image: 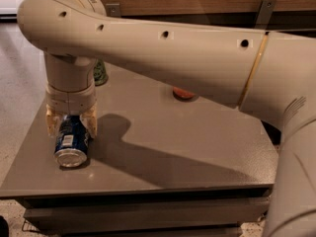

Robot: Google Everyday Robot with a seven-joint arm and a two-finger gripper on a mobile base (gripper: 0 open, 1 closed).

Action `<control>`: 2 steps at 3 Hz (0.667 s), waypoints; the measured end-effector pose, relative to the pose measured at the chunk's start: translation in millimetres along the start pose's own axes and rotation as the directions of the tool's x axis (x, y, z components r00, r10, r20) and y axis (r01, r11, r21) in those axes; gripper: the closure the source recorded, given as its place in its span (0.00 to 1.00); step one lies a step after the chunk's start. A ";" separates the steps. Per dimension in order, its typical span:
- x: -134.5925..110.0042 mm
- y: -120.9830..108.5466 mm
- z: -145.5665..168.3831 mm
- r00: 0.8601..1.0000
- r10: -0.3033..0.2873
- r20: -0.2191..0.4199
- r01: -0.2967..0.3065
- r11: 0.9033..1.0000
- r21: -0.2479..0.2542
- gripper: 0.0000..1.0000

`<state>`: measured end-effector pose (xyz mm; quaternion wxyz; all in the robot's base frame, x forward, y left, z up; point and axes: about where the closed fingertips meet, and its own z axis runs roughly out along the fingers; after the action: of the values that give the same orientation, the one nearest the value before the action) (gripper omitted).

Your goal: Place pepsi can upright

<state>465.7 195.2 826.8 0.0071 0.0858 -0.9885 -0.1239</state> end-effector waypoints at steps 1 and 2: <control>0.3 0.2 0.3 1.000 -0.003 0.000 0.003 1.000 0.000 0.65; 0.9 0.3 -0.1 1.000 -0.006 0.002 0.006 1.000 0.000 0.87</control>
Offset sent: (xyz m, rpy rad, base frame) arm -0.0003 0.0002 -0.0003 0.0002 -0.0005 0.0022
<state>464.7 195.3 827.0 0.0060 0.0889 -0.9883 -0.1239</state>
